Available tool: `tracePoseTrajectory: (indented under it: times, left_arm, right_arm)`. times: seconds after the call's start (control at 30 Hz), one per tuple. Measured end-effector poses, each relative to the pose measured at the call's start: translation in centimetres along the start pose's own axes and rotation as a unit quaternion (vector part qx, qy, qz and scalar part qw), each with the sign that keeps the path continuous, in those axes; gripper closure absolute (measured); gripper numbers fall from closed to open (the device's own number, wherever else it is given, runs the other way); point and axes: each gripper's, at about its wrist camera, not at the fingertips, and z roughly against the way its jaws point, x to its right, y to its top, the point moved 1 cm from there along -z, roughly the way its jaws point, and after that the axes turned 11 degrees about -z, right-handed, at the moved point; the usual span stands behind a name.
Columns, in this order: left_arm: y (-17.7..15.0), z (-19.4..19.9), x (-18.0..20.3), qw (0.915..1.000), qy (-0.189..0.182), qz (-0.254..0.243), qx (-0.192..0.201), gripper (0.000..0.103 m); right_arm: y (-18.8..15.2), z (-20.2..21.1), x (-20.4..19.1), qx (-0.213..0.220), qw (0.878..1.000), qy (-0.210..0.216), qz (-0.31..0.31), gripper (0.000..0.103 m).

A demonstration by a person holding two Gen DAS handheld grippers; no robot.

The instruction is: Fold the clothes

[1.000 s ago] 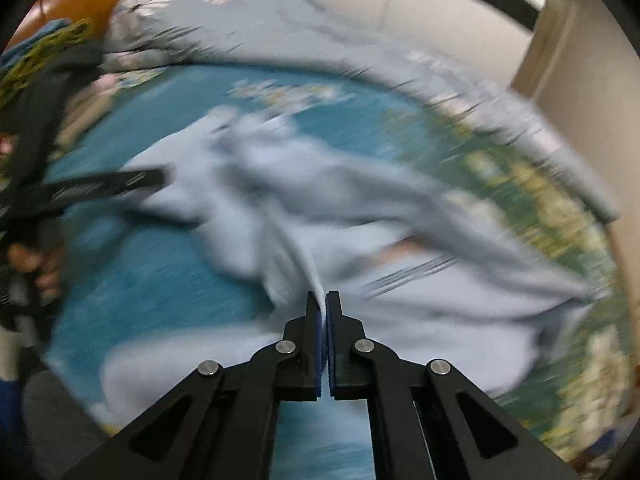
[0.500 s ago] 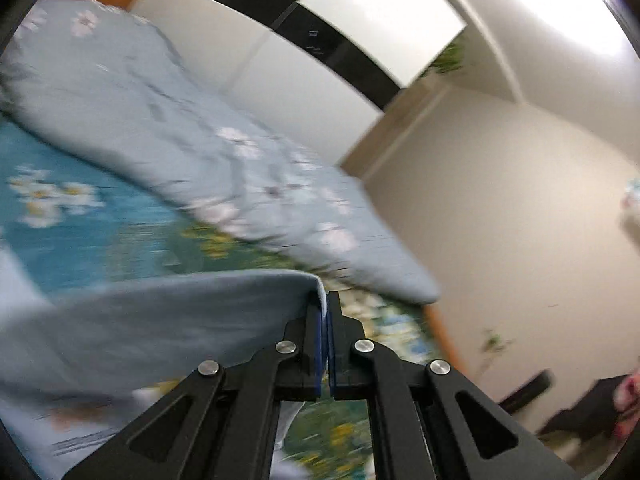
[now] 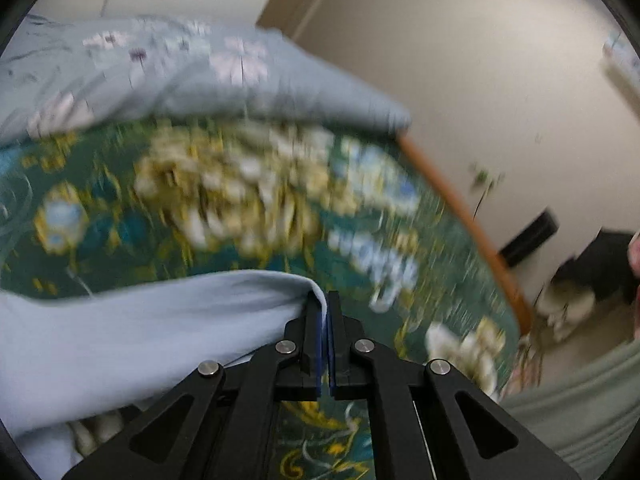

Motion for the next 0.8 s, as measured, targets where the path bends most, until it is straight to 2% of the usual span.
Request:
tracePoseTrajectory:
  times: [0.1,0.2,0.27,0.33,0.4,0.5,0.57,0.67,0.7,0.8]
  left_arm:
    - [0.5,0.1,0.6,0.9999,0.007,-0.013,-0.005,0.05]
    - [1.0,0.4,0.9,0.9997,0.007,-0.023,-0.008,0.046]
    - [1.4,0.7,1.2,0.9994,0.009,-0.033,-0.011,0.045]
    - [1.7,0.8,1.4,0.9988,0.014,-0.044,-0.016,0.044]
    - [2.0,1.0,1.6,0.9983,0.018,-0.053,-0.02,0.044]
    - [2.8,1.1,1.6,0.9976,0.02,-0.061,-0.026,0.043]
    - [3.9,0.6,1.7,0.9974,0.013,-0.064,-0.032,0.041]
    - [5.6,-1.0,2.2,0.997,0.001,-0.062,-0.047,0.04]
    - [6.2,-1.9,2.3,0.9963,-0.001,-0.065,-0.056,0.04]
    - [6.9,-4.3,1.7,0.995,0.001,-0.053,-0.084,0.04]
  right_arm:
    - [-1.4,-0.9,0.6,-0.017,1.0,0.015,0.002,0.101]
    - [-1.6,-0.5,0.8,-0.008,0.999,0.032,0.016,0.101]
    - [-1.4,-0.1,1.0,-0.003,0.999,0.042,0.029,0.095]
    - [-1.2,0.5,1.4,0.002,0.998,0.051,0.041,0.08]
    - [-0.9,1.1,2.2,0.011,0.997,0.063,0.047,0.07]
    - [0.1,2.8,3.3,0.039,0.995,0.08,0.038,0.064]
    - [0.8,4.4,3.0,0.055,0.991,0.116,0.031,0.063]
    - [1.0,6.9,-0.6,0.069,0.974,0.201,0.075,0.056]
    - [0.7,7.7,-2.2,0.07,0.966,0.229,0.096,0.052]
    - [-1.0,9.0,-8.2,0.055,0.937,0.301,0.172,0.052]
